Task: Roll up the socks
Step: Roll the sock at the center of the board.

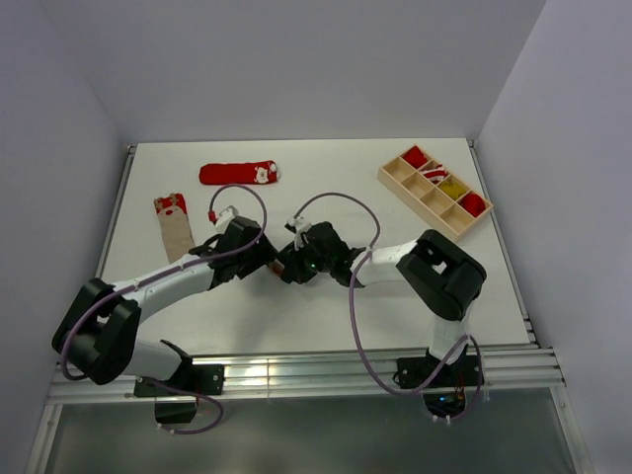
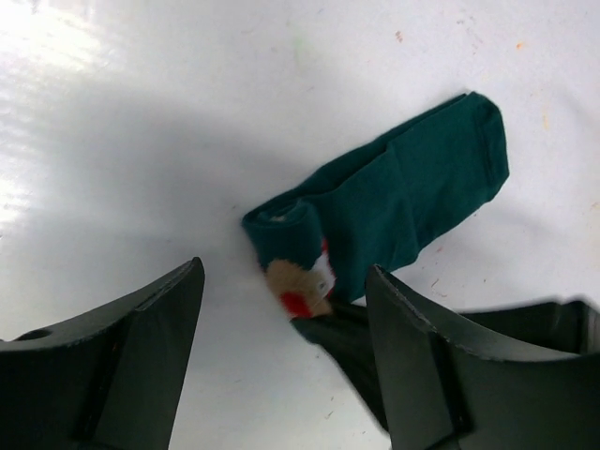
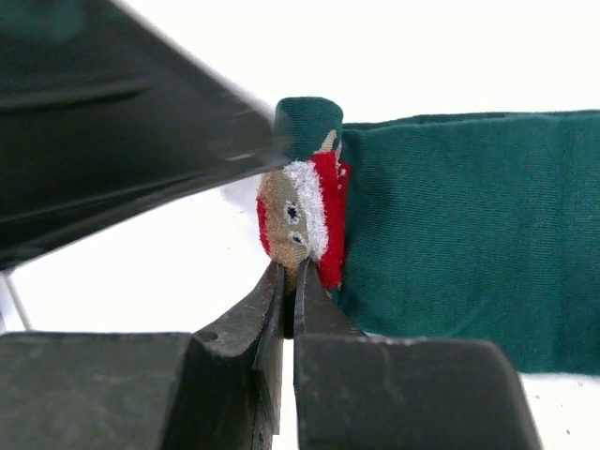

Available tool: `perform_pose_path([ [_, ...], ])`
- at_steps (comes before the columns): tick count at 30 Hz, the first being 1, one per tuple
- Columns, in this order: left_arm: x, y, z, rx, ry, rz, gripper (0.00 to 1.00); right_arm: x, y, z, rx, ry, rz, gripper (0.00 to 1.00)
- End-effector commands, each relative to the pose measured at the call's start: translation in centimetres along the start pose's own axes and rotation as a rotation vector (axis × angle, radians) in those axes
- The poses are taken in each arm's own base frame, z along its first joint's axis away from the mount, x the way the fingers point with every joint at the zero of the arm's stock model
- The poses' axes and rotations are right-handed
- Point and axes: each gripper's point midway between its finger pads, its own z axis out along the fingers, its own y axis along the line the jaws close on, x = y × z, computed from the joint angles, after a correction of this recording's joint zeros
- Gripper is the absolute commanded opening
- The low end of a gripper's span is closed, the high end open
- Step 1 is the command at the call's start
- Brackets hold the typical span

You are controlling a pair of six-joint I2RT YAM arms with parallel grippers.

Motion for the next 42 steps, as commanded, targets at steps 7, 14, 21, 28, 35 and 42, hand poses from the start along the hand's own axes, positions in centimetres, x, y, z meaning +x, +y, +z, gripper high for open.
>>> perform_pose_path([
  [7, 0.3, -0.4, -1.4, 0.14, -0.03, -0.093, 0.74, 3.1, -0.9, -0.3, -0.226, 0.176, 0.384, 0.0],
  [14, 0.6, -0.9, -0.9, 0.176, -0.03, -0.103, 0.71, 3.3, -1.7, 0.1, -0.302, 0.239, 0.527, 0.0],
  [21, 0.6, -1.1, 0.4, 0.158, -0.035, -0.116, 0.69, 3.1, -2.4, 0.4, -0.313, 0.274, 0.585, 0.0],
  [28, 1.6, -0.1, 2.2, 0.104, -0.01, -0.128, 0.66, 3.1, -2.8, 0.6, -0.311, 0.284, 0.627, 0.0],
  [35, 1.3, 0.6, 3.2, 0.062, -0.038, -0.132, 0.64, 3.4, -3.0, 0.8, -0.313, 0.289, 0.638, 0.0],
  [42, 2.6, 2.3, 4.9, -0.028, -0.004, -0.114, 0.51, 3.5, -3.1, 0.7, -0.315, 0.276, 0.641, 0.0],
])
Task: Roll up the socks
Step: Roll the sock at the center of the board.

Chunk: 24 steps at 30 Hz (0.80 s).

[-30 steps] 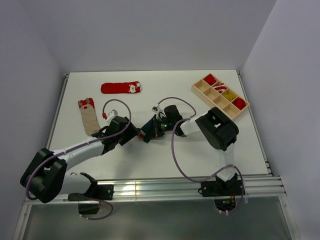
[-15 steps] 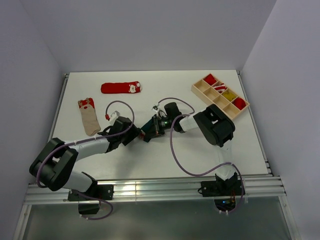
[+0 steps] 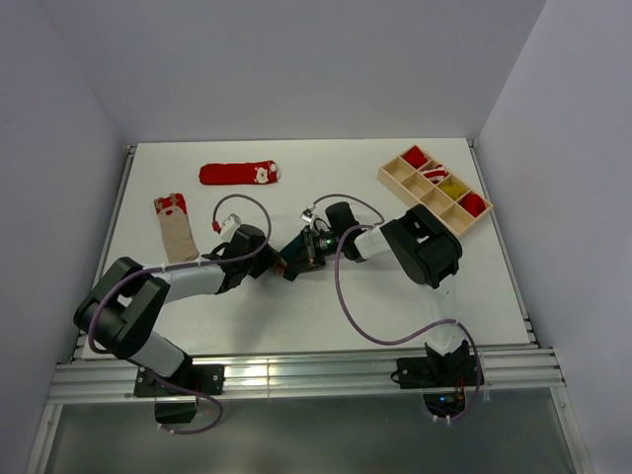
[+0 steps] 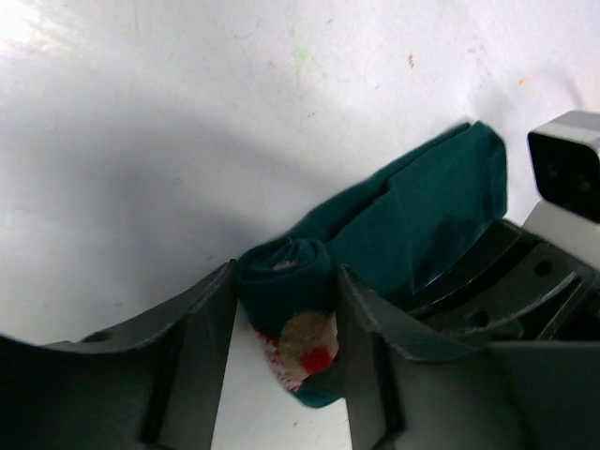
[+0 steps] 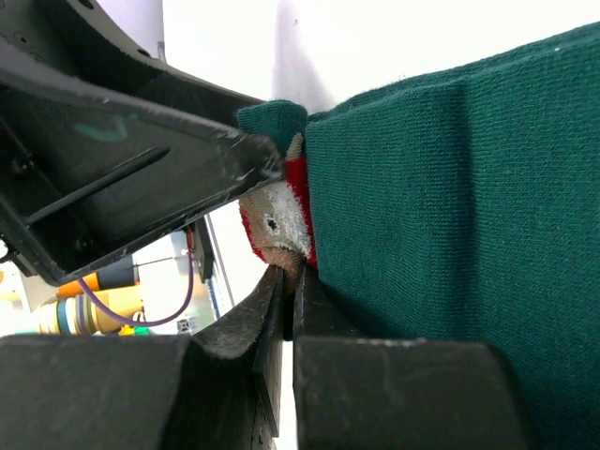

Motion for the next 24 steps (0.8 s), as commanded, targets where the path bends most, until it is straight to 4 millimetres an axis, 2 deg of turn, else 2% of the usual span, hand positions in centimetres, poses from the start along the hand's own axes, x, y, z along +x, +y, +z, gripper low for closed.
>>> perform_pose_path([
  [1, 0.8, 2.5, 1.0, -0.1, 0.007, 0.016, 0.49, 1.8, -3.5, 0.2, 0.109, 0.011, 0.068, 0.0],
  [2, 1.0, 2.9, 1.1, -0.115, 0.011, 0.018, 0.43, 1.6, -3.6, 0.1, 0.121, -0.003, 0.055, 0.0],
  [4, 1.4, 3.7, 1.4, -0.138, 0.023, 0.027, 0.38, 1.5, -3.4, -0.3, 0.133, -0.013, 0.024, 0.0],
  [6, 1.8, 4.1, 1.5, -0.152, 0.04, 0.032, 0.27, 1.3, -3.2, -0.7, 0.15, -0.04, -0.003, 0.01],
  [9, 2.0, 4.3, 1.6, -0.171, 0.053, 0.055, 0.12, 1.1, -3.3, -1.1, 0.185, -0.071, -0.034, 0.13],
  [11, 1.8, 3.6, 1.4, -0.16, 0.05, 0.073, 0.03, 0.7, -2.7, -1.5, 0.198, -0.098, -0.075, 0.22],
  [12, 1.9, 4.2, 1.2, -0.189, 0.06, 0.09, 0.0, 0.8, -2.9, -1.7, 0.221, -0.111, -0.087, 0.25],
  [13, 1.6, 3.9, 1.1, -0.193, 0.054, 0.106, 0.0, 0.4, -2.1, -2.1, 0.223, -0.132, -0.124, 0.26],
  [15, 1.4, 4.1, 0.8, -0.221, 0.053, 0.145, 0.0, 0.2, -2.3, -2.6, 0.281, -0.178, -0.181, 0.31],
  [16, 1.1, 3.6, 0.7, -0.215, 0.051, 0.156, 0.0, -0.4, -1.2, -3.2, 0.288, -0.212, -0.225, 0.32],
  [19, 1.0, 3.2, 0.3, -0.226, 0.062, 0.203, 0.0, -0.8, -1.2, -4.2, 0.398, -0.288, -0.326, 0.38],
  [20, 0.9, 3.1, 0.1, -0.231, 0.066, 0.216, 0.0, -1.4, 0.1, -4.9, 0.406, -0.332, -0.372, 0.42],
  [21, 1.0, 2.8, 0.0, -0.227, 0.068, 0.23, 0.0, -1.2, 0.0, -5.1, 0.431, -0.345, -0.395, 0.43],
  [22, 0.9, 2.4, -0.3, -0.229, 0.073, 0.256, 0.0, -1.9, 0.0, -5.7, 0.488, -0.39, -0.44, 0.44],
  [23, 0.9, 2.2, -0.4, -0.23, 0.082, 0.27, 0.0, -1.8, 1.2, -5.6, 0.491, -0.407, -0.484, 0.46],
  [24, 0.9, 2.0, -0.4, -0.232, 0.086, 0.283, 0.0, -1.7, 1.4, -5.8, 0.515, -0.428, -0.512, 0.47],
])
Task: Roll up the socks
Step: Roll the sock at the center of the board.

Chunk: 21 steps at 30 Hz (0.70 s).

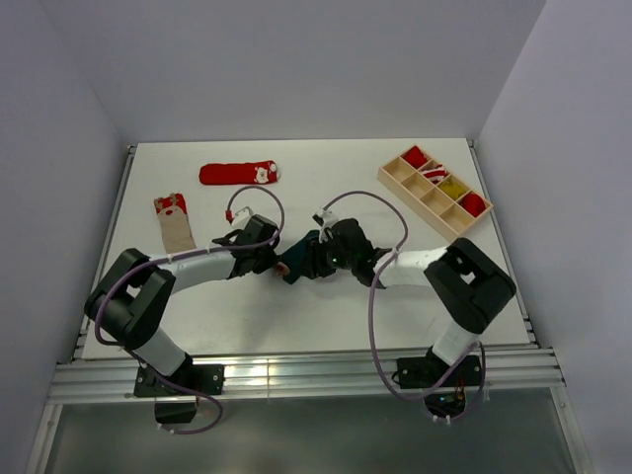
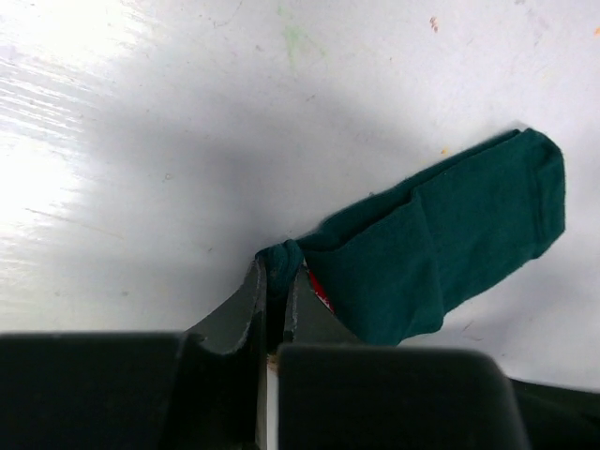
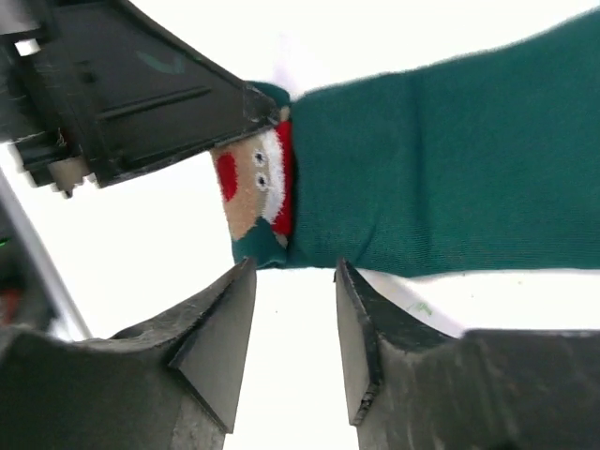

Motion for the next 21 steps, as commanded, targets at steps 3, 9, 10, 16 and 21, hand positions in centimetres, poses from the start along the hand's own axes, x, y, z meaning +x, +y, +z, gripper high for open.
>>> perform_pose_path([
  [3, 0.7, 1.6, -0.8, -0.11, 0.055, 0.163, 0.0, -2.9, 1.1, -1.0, 0.18, -0.179, -0.29, 0.51],
  [9, 0.5, 1.1, -0.9, -0.119, 0.078, 0.204, 0.0, -2.6, 4.1, -0.6, 0.212, -0.229, -0.462, 0.56],
  [10, 0.4, 0.9, -1.0, -0.119, 0.081, 0.209, 0.0, -2.5, 4.4, -0.5, 0.217, -0.233, -0.477, 0.56],
  [16, 0.9, 0.7, -0.5, -0.125, 0.113, 0.225, 0.0, -1.4, 6.3, 0.7, 0.229, -0.223, -0.569, 0.56],
  [21, 1.0, 0.6, -0.4, -0.12, 0.12, 0.224, 0.0, -0.8, 6.8, 1.9, 0.234, -0.192, -0.608, 0.56],
])
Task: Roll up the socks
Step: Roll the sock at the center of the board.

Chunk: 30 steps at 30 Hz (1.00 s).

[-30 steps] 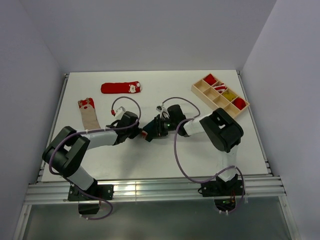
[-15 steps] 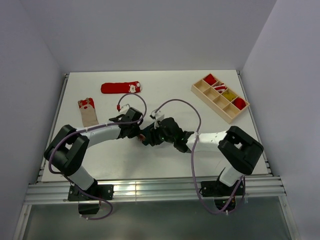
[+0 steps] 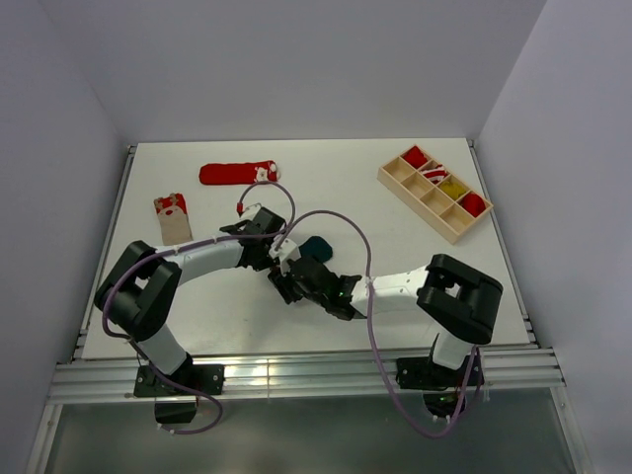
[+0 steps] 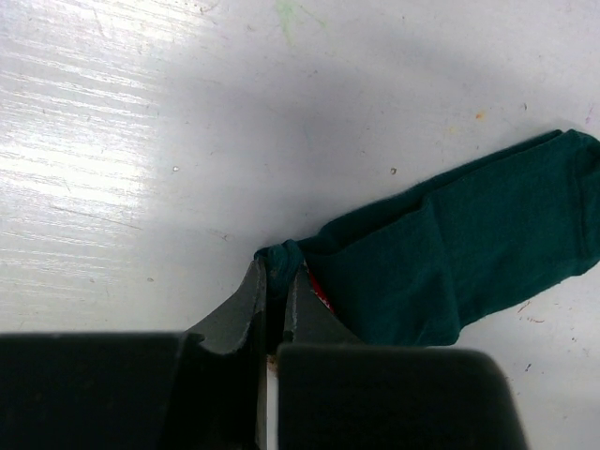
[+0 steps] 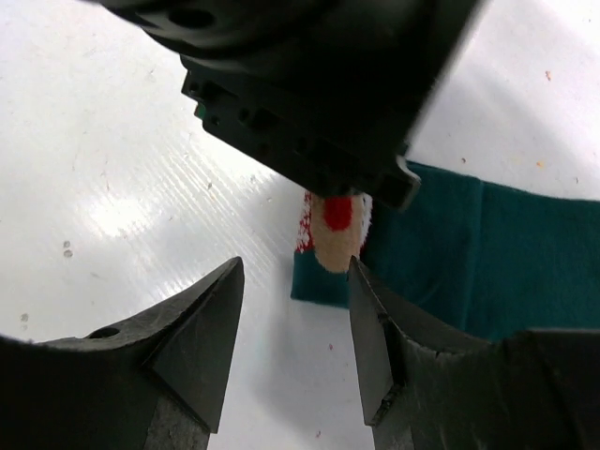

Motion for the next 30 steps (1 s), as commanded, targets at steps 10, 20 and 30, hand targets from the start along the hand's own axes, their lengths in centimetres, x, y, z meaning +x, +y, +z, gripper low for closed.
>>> perform_pose_path([
  [10, 1.2, -0.1, 0.3, 0.002, 0.054, 0.032, 0.0, 0.6, -0.6, 3.1, 0.098, 0.053, -0.074, 0.53],
  [20, 1.1, -0.6, 0.3, 0.022, 0.059, 0.02, 0.0, 4.1, -0.9, 3.4, 0.11, 0.141, -0.065, 0.26],
  [30, 0.2, -0.3, -1.0, 0.06, -0.014, -0.072, 0.35, 4.2, -1.5, 2.4, -0.014, 0.164, 0.13, 0.0],
])
